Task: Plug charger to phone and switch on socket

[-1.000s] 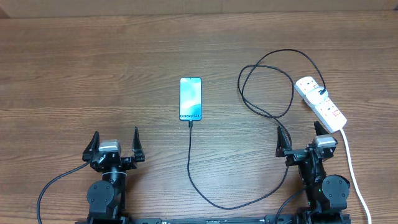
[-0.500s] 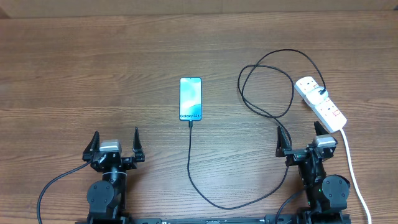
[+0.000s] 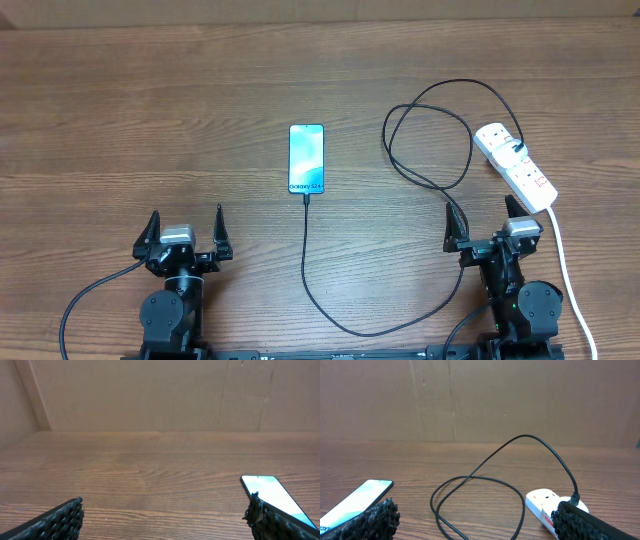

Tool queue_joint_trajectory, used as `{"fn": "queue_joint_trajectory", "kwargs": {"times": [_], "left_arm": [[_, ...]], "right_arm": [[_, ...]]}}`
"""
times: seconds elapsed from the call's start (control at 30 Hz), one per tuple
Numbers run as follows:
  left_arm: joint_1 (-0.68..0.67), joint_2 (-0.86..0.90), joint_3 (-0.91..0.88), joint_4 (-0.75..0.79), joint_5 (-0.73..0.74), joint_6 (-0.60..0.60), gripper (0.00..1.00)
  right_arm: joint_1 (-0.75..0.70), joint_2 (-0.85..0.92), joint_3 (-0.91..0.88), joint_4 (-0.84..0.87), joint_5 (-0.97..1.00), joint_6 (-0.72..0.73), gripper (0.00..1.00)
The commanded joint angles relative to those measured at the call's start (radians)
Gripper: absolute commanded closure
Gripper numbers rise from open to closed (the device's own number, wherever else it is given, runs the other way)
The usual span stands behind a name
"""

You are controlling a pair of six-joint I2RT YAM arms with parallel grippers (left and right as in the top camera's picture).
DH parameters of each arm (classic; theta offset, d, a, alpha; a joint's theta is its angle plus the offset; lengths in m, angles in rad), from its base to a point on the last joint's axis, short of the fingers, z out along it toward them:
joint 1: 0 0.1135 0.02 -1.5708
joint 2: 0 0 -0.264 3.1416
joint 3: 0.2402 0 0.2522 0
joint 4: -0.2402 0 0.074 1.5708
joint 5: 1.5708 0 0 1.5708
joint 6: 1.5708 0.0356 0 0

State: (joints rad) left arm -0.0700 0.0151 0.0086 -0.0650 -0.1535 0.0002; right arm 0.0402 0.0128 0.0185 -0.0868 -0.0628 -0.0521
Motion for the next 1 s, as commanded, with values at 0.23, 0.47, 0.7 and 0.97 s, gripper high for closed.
{"fn": "queue_joint_trajectory", "kwargs": {"times": [0.23,0.47,0.7,0.97], "left_arm": [[0.005,-0.011,-0.003,-0.001,0.008,0.016,0.0],[0.005,-0.011,-0.003,-0.001,0.008,0.016,0.01],[0.005,-0.011,-0.003,-0.001,0.008,0.016,0.0],[0.005,-0.011,-0.003,-0.001,0.008,0.016,0.01]], "right_arm": [[0.005,-0.01,-0.01,0.005,0.01,-0.002,0.0],[0.006,-0.01,-0.01,0.006,-0.002,0.03,0.0],[0.006,-0.01,-0.01,0.006,-0.005,0.029,0.0],[0.006,-0.01,-0.01,0.006,-0.005,0.029,0.0]]}}
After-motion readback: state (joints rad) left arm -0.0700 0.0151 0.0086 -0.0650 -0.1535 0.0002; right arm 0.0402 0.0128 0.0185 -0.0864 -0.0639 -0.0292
